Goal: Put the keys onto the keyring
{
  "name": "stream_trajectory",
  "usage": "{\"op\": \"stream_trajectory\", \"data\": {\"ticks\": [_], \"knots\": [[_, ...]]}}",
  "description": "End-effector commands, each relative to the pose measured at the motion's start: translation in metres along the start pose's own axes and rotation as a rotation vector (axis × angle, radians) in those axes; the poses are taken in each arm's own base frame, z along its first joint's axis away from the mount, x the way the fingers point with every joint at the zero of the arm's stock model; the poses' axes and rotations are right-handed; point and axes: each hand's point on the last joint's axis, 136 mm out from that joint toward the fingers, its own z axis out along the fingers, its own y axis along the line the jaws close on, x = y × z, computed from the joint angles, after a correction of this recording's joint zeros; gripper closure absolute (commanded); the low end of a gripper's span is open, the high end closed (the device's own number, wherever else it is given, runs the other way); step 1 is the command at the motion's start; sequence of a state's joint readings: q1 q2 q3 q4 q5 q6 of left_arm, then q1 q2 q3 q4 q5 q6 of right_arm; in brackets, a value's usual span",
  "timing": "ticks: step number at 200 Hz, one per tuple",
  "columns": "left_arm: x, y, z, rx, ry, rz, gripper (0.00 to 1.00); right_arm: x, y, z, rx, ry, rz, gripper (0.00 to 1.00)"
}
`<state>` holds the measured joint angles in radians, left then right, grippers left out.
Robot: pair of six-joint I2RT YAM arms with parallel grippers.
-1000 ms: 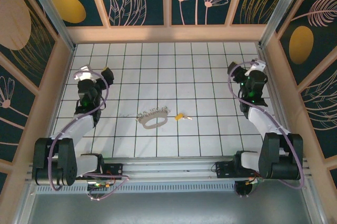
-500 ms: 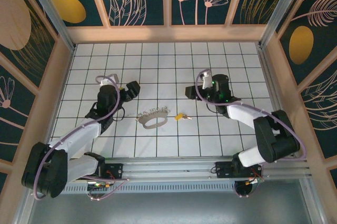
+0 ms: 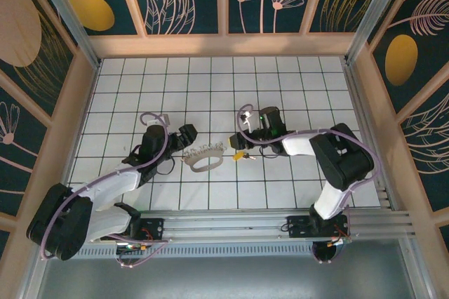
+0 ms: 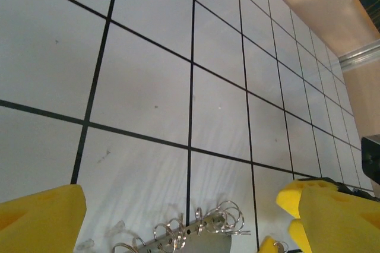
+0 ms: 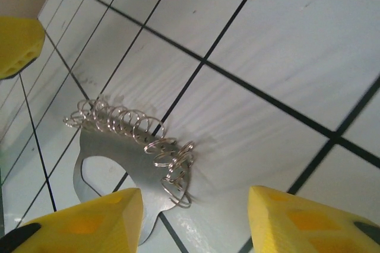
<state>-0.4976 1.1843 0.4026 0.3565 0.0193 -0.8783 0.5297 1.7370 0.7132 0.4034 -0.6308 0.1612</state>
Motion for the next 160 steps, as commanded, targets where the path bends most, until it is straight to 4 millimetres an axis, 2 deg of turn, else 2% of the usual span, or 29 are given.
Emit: {"op": "stream_trajectory", "data": {"ticks": [1,77,160], "knots": [[0.005,-0.007,0.003,0.033,0.009,-0.021,0.08,-0.006,0.013,0.01,-0.04,-0.001,-0.074,0.5],[0.016,-0.013,0.007,0.039,0.032,-0.019,0.08,0.011,0.007,0.031,0.023,0.08,-0.116,0.51],[0.021,-0.02,0.0,0.031,0.03,0.002,0.08,0.012,0.002,0.028,0.059,0.07,-0.121,0.52]]}}
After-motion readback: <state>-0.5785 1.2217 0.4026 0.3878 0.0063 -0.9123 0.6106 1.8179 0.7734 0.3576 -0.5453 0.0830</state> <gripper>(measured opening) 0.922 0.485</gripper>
